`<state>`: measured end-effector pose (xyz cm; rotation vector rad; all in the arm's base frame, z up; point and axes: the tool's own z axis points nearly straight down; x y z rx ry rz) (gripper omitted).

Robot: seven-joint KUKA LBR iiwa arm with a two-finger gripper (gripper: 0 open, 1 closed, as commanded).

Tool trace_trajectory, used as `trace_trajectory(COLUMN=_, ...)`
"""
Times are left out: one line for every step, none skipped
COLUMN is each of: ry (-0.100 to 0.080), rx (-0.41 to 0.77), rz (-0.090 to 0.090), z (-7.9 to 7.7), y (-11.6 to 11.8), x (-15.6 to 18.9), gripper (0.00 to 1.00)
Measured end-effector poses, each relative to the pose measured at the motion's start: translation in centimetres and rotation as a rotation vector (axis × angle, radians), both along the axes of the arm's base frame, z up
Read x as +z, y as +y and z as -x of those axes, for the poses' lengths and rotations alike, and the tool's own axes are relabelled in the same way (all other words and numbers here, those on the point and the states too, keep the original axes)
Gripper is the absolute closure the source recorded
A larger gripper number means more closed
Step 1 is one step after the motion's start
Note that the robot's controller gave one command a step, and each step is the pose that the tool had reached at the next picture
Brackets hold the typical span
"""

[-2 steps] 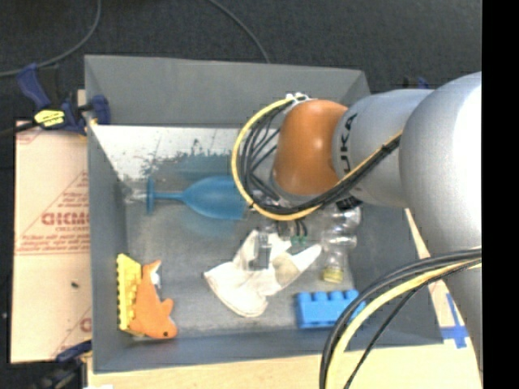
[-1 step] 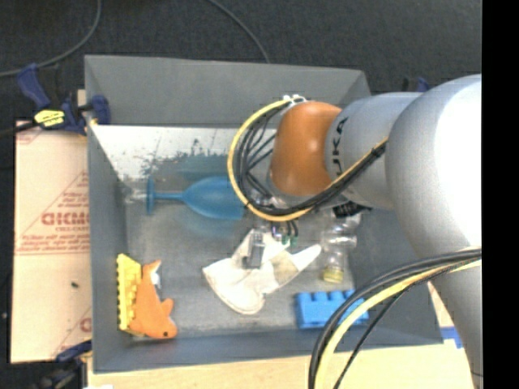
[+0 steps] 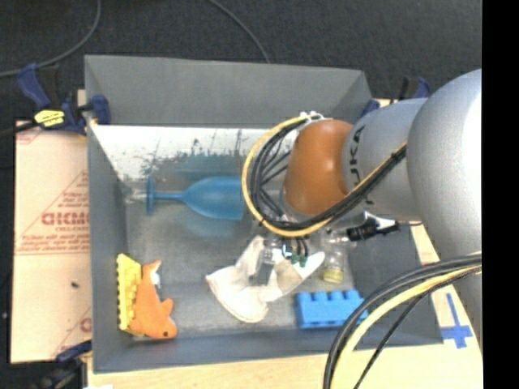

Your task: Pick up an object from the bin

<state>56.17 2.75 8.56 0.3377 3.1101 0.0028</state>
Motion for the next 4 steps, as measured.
trace_trajectory(ry=-0.007, rx=0.056, rz=0.004, z=-0.31, y=4.70, x=-1.25, gripper=1.00)
trace_trajectory(ry=-0.007, rx=0.059, rz=0.005, z=-0.32, y=4.69, x=-1.24, gripper=1.00)
trace_trajectory(ry=-0.007, rx=0.061, rz=0.005, z=-0.32, y=4.69, x=-1.24, gripper=1.00)
trace_trajectory(ry=-0.007, rx=0.062, rz=0.005, z=-0.32, y=4.69, x=-1.24, gripper=1.00)
